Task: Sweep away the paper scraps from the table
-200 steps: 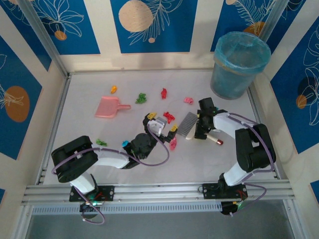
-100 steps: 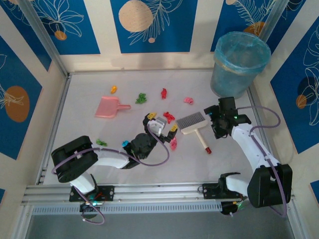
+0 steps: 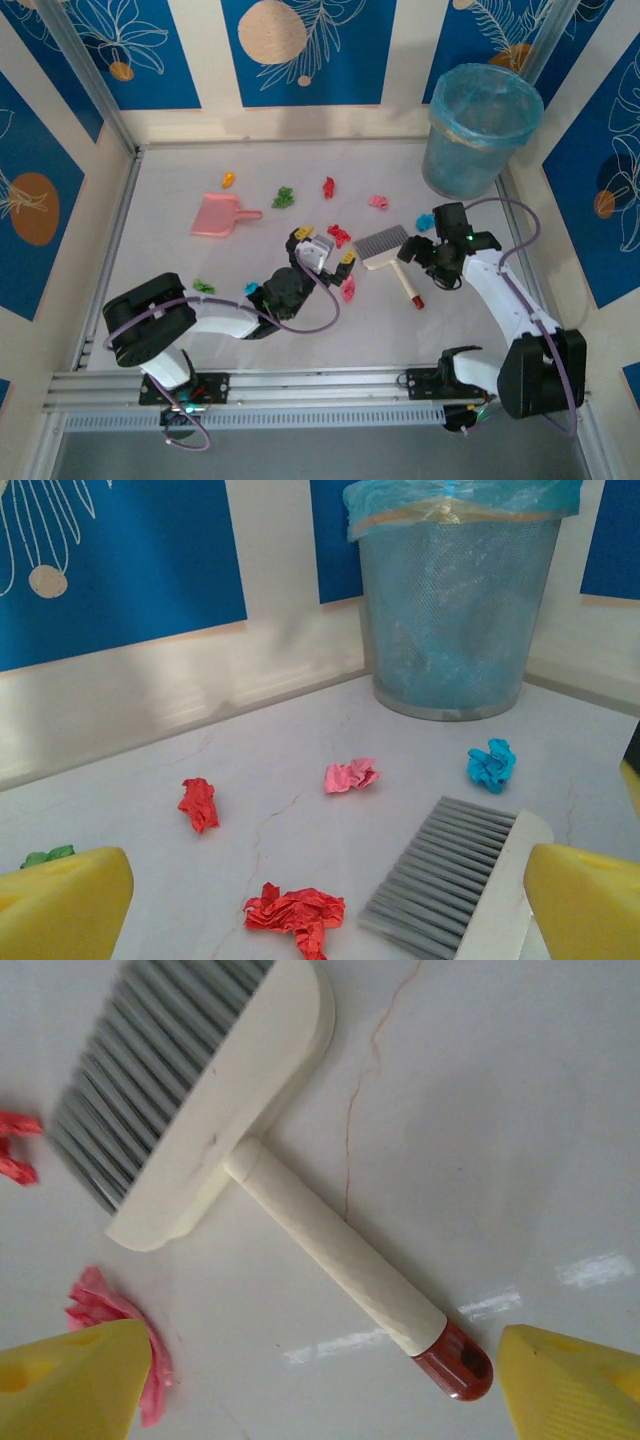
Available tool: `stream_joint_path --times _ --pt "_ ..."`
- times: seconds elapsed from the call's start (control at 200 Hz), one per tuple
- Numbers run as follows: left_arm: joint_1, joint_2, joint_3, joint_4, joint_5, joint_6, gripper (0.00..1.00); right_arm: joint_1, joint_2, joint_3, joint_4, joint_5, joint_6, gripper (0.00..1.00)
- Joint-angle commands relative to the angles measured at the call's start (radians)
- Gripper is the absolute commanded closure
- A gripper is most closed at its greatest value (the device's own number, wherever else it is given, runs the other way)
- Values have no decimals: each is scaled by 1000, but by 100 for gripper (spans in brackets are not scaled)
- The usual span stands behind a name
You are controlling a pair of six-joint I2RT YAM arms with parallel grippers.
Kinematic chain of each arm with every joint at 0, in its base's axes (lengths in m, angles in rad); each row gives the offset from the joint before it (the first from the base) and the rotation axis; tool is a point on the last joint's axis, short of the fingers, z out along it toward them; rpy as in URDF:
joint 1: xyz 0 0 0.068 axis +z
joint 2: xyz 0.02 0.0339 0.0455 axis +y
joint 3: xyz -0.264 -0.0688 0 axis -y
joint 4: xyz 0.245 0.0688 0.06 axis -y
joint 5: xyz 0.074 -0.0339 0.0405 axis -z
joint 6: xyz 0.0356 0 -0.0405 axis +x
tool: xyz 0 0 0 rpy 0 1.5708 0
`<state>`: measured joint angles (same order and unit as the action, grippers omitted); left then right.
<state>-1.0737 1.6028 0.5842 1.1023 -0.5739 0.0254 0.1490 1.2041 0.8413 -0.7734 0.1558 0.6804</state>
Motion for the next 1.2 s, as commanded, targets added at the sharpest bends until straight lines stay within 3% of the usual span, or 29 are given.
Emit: stream_joint_path --times 0.0,0.13,0.245,0.435,0.555,0.6,1.19 --pt "5 -30 0 -10 -34 -20 0 24 68 15 -10 -5 -60 12" --pt "6 -36 -3 -12 -53 -21 0 60 145 42 17 37 -67 16" --pt "7 -41 -6 -11 -66 -20 0 74 230 78 21 36 -101 31" --pt "7 -43 -10 -4 -77 -24 0 141 365 169 -22 132 -151 32" --pt "6 -47 -14 1 -83 -23 0 158 421 201 -12 119 -174 37" --pt "7 -47 -15 5 -86 -22 0 158 442 215 -15 123 -188 44" --pt "10 -45 -20 16 -87 -24 0 202 563 245 11 211 -285 54"
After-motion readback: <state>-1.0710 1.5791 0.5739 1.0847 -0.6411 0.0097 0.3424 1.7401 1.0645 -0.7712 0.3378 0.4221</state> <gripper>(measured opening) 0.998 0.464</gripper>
